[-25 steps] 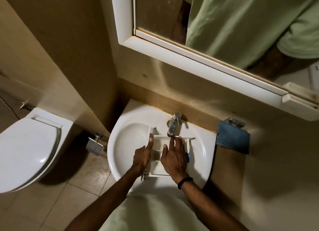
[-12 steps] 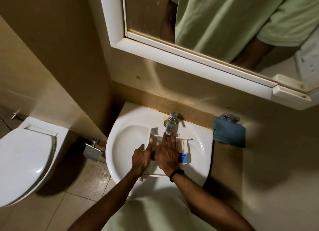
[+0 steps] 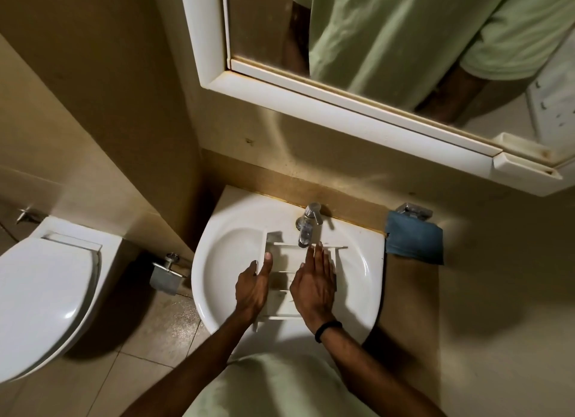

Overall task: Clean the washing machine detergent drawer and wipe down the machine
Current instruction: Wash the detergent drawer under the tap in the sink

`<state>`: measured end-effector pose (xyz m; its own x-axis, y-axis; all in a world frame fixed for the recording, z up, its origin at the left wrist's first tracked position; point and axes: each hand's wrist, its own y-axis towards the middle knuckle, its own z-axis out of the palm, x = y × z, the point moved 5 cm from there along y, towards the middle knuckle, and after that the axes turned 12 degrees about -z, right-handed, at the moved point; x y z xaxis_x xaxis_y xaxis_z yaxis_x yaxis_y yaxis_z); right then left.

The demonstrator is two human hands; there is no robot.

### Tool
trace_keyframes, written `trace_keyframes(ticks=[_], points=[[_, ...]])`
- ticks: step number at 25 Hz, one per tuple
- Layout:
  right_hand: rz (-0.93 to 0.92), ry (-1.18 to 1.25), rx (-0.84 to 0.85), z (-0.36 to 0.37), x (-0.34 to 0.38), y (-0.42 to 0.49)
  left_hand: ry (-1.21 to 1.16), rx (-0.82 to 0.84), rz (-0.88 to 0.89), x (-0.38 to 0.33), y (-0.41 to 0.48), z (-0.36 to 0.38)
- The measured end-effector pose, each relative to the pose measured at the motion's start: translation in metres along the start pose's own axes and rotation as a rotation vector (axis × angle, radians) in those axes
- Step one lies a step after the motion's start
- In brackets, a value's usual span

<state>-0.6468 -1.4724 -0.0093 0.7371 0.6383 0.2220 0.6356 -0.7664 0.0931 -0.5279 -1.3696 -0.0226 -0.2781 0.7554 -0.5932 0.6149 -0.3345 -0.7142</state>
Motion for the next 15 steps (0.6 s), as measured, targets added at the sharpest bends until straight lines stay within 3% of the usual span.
trace_keyframes(ticks=[3, 6, 8, 10, 15], points=[[-0.065, -0.017, -0.067, -0.004, -0.008, -0.002, -0.064, 0.004, -0.003, 0.001, -0.001, -0.006], [0.044, -0.031, 0.135, -0.002, 0.007, 0.015, -0.105, 0.011, -0.002, -0.002, -0.004, -0.004], [-0.133, -0.015, 0.342, 0.011, 0.038, 0.021, -0.112, 0.009, -0.013, -0.001, -0.004, -0.004], [-0.351, -0.018, 0.392, 0.011, 0.047, 0.013, -0.109, 0.01, -0.018, 0.001, -0.001, -0.005], [-0.026, -0.154, 0.213, -0.006, -0.007, 0.021, -0.132, 0.021, -0.029, -0.001, -0.005, 0.0]])
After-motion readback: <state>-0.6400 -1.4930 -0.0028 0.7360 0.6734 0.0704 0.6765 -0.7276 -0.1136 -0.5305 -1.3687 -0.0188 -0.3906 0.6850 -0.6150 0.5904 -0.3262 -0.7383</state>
